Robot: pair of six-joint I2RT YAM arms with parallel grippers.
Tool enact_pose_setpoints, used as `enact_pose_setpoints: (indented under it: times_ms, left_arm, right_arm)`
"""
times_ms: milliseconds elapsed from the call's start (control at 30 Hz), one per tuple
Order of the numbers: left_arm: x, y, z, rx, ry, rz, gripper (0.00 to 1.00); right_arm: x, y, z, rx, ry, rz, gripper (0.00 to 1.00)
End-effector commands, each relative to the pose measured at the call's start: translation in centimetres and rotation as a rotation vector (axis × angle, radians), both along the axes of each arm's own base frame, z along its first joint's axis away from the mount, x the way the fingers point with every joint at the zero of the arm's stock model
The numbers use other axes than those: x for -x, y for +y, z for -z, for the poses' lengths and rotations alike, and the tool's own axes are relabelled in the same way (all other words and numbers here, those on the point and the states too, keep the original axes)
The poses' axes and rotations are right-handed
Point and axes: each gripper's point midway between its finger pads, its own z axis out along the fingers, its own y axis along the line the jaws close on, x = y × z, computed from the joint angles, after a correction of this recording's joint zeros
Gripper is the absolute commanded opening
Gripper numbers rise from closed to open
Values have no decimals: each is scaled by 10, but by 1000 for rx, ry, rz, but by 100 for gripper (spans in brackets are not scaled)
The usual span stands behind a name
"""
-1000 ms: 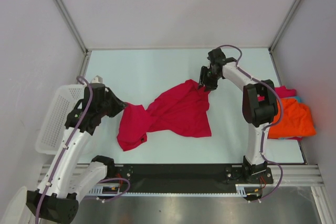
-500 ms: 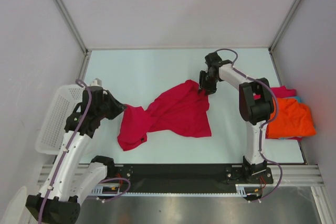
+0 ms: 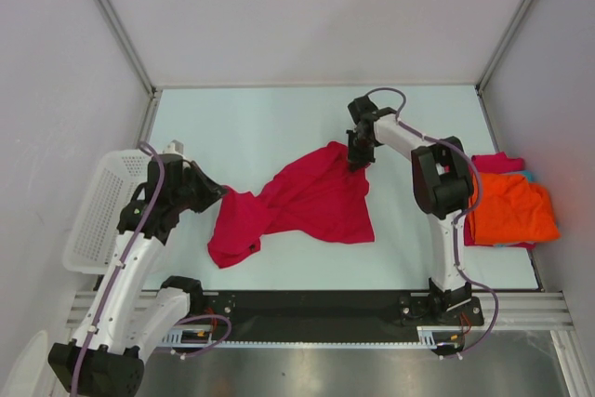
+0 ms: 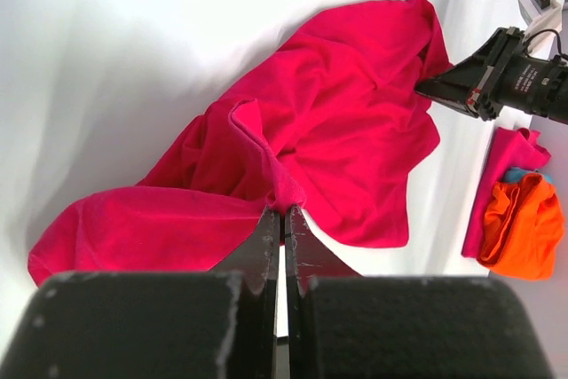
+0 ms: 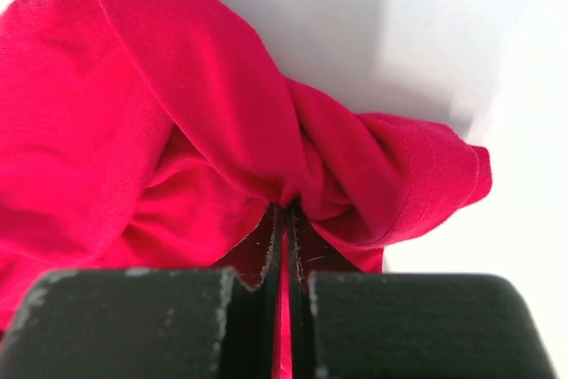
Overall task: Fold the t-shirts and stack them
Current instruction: Flatten out the tshirt
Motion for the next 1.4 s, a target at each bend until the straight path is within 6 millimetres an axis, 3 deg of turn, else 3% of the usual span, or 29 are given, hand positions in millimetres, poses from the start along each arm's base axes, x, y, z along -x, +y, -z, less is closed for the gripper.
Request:
enact_pose_setpoints:
  times_ms: [0,200,500,567,667,800,833,900,933,1000,1067,1133,1200,1267,1367]
  left_arm:
    - [-8,0,-11,-10,-60,25,0]
    - [-10,5,-21,-25,-75,14,0]
    - [-15,12,-46,-54,-109,8,0]
    - [-16,12,-60,-58,-132,12,0]
    - [-18,15,-85,-78,-168,18,0]
    - [-11,24,-121,-119,-211,-3,0]
    - [-9,27,-141,-123,-255,-15,0]
    - [-3,34,-154,-147,-269,-40,0]
    - [2,36,-174,-148,-316,-53,0]
    - [12,43,-190,-165,-342,-82,0]
    - [30,53,-220,-177,-416,-131,0]
    - [46,67,-247,-194,-494,-205,0]
    - [68,83,-264,-213,-557,-287,0]
    - [90,94,-280,-211,-617,-346,0]
    - [103,102,-288,-209,-653,-394,0]
  right_arm:
    - [-6,3,-33,20,-82,-9,0]
    - [-4,-7,-60,47,-150,7,0]
    - [-1,-26,-124,65,-299,45,0]
    - [0,-29,-136,66,-323,55,0]
    - [0,-41,-172,69,-413,89,0]
    - [3,-71,-245,101,-594,173,0]
    - [1,-77,-267,98,-643,192,0]
    - [7,-96,-298,143,-711,242,0]
    - [14,-102,-319,148,-758,260,0]
    - [24,-117,-355,177,-838,299,0]
    - [41,-128,-394,163,-930,332,0]
    - [56,-140,-418,172,-987,376,0]
    - [79,-154,-451,158,-1070,423,0]
    - [99,-164,-472,137,-1125,449,0]
    - [115,-172,-496,112,-1178,474,0]
